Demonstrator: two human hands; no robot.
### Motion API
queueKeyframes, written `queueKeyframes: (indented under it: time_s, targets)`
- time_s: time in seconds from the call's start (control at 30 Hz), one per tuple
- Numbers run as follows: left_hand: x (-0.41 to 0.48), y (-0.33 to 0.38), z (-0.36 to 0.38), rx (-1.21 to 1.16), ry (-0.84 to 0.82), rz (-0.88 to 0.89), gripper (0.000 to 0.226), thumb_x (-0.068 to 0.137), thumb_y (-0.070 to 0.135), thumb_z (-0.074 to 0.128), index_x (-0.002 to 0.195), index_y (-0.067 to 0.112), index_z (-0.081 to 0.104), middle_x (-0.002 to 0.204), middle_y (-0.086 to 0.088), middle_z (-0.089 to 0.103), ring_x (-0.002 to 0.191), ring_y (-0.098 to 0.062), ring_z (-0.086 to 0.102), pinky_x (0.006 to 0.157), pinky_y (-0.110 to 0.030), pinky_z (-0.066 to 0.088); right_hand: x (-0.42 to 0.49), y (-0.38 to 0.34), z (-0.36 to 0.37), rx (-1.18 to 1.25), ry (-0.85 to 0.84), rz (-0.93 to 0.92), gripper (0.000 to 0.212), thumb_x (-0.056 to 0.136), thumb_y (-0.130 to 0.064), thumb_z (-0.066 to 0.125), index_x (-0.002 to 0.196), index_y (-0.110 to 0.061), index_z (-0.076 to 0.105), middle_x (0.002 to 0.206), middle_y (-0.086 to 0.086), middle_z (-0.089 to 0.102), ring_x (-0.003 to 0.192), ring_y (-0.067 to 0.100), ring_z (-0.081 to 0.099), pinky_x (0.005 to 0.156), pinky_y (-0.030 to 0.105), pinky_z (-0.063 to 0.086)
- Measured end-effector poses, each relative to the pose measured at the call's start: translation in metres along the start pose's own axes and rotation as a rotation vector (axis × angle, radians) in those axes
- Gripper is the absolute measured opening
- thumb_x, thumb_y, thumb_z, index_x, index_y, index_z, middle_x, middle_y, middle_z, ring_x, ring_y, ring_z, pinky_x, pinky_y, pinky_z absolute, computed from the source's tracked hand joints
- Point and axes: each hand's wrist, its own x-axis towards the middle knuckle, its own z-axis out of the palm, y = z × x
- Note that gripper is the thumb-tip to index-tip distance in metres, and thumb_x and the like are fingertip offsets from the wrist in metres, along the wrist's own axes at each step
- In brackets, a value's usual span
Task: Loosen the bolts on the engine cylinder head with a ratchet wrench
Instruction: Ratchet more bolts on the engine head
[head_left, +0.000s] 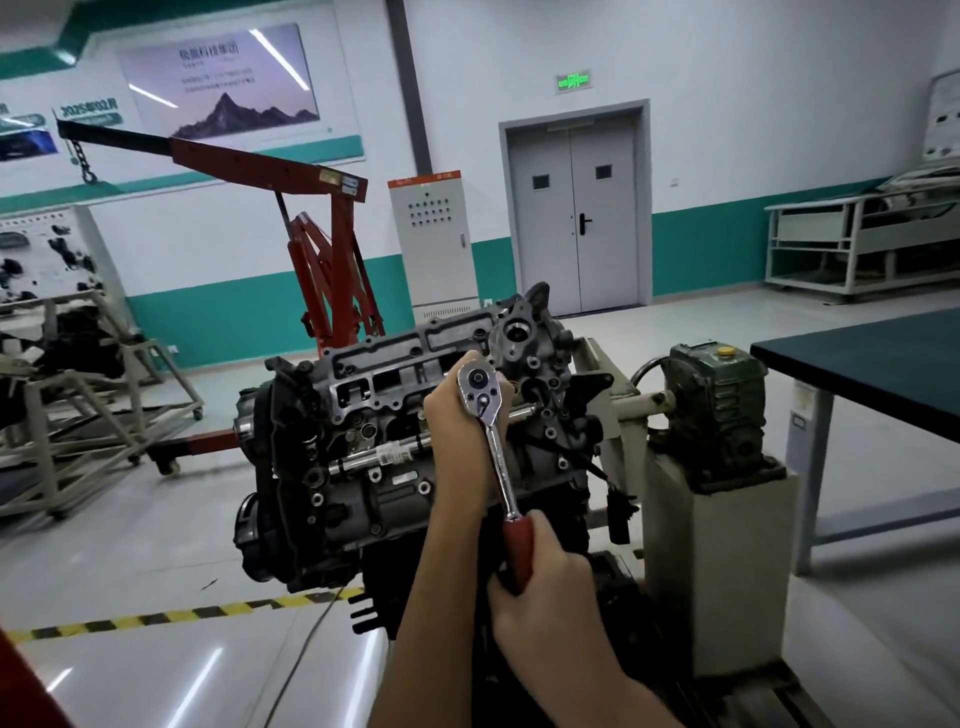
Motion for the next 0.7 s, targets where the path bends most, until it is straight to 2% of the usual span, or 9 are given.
queueKeyframes:
  time_s: [0.03,0.07,0.17,0.27,0.37,0.43,0.57,0.63,0.7]
  targets:
    - [0.002,0.001,-0.003,-0.007,-0.049,0.007,0.037,0.086,-0.01,0.05,0.065,0.019,0.044,0.058,0.006,0.039,0.055,-0.005,0.033,0.055,-0.023,0.032,0.002,0.001,-0.003,0.005,-0.007,0.003,0.028,0.074,-0.016,0.062,0.091,-0.027,0.043,0.066,-0.004,0.052,0.056,0.006,0.054,0.055,0.02,0.047]
    - [0.005,0.003,-0.006,0.006,-0.107,0.022,0.036,0.084,-0.011,0.048,0.062,0.017,0.04,0.058,0.001,0.035,0.056,-0.008,0.029,0.055,-0.027,0.028,0.006,0.005,-0.012,-0.014,-0.022,-0.005,0.031,0.074,-0.013,0.064,0.089,-0.029,0.041,0.064,-0.006,0.049,0.053,0.003,0.052,0.051,0.012,0.043]
    - [0.008,0.008,-0.012,0.11,-0.195,0.022,0.039,0.079,-0.012,0.048,0.057,0.019,0.038,0.054,0.01,0.036,0.057,-0.011,0.032,0.056,-0.028,0.029,0.026,0.017,-0.062,-0.257,-0.093,-0.126,0.035,0.073,-0.008,0.065,0.094,-0.029,0.046,0.063,-0.007,0.05,0.049,0.0,0.048,0.05,0.006,0.037]
    - [0.006,0.012,-0.013,0.112,-0.226,0.03,0.049,0.079,-0.015,0.051,0.054,0.025,0.038,0.048,0.015,0.038,0.049,-0.001,0.029,0.05,-0.016,0.027,0.066,0.017,-0.118,-0.595,-0.032,-0.341,0.023,0.077,-0.008,0.067,0.095,-0.015,0.055,0.062,-0.009,0.049,0.05,0.008,0.05,0.053,0.022,0.048]
    - [0.004,0.013,-0.013,0.074,-0.208,0.051,0.052,0.081,-0.01,0.059,0.052,0.03,0.042,0.048,0.015,0.042,0.049,-0.001,0.031,0.049,-0.013,0.028,0.092,0.006,-0.141,-0.783,0.032,-0.39,0.021,0.077,-0.015,0.067,0.089,-0.02,0.05,0.064,-0.011,0.047,0.054,0.012,0.052,0.06,0.033,0.051]
    - [0.0,0.011,-0.012,0.086,-0.162,0.082,0.046,0.081,-0.009,0.06,0.057,0.027,0.044,0.052,0.013,0.044,0.052,-0.001,0.032,0.051,-0.016,0.029,0.085,0.009,-0.134,-0.738,0.016,-0.359,0.021,0.078,-0.013,0.066,0.088,-0.02,0.049,0.063,-0.013,0.046,0.053,0.008,0.05,0.058,0.027,0.05]
    - [-0.006,0.007,-0.005,0.119,-0.025,0.148,0.027,0.08,-0.009,0.06,0.066,0.01,0.047,0.058,-0.002,0.045,0.057,-0.01,0.037,0.054,-0.028,0.033,0.035,0.016,-0.08,-0.375,-0.007,-0.199,0.032,0.074,-0.008,0.065,0.084,-0.027,0.042,0.056,-0.016,0.041,0.045,-0.001,0.046,0.047,0.007,0.036]
    - [-0.007,0.007,-0.001,0.091,-0.001,0.137,0.028,0.082,-0.007,0.061,0.065,0.005,0.043,0.058,-0.006,0.039,0.057,-0.011,0.034,0.054,-0.028,0.032,0.015,0.01,-0.044,-0.172,0.009,-0.108,0.038,0.072,-0.007,0.065,0.078,-0.031,0.036,0.054,-0.015,0.041,0.047,-0.003,0.05,0.043,0.003,0.033]
    - [-0.005,0.007,-0.001,0.032,-0.022,0.09,0.031,0.083,-0.011,0.058,0.064,0.005,0.039,0.059,0.001,0.033,0.057,-0.006,0.029,0.054,-0.024,0.029,0.003,0.004,-0.015,-0.022,-0.019,-0.057,0.036,0.074,-0.009,0.064,0.075,-0.032,0.037,0.057,-0.011,0.048,0.053,-0.003,0.054,0.044,0.006,0.037]
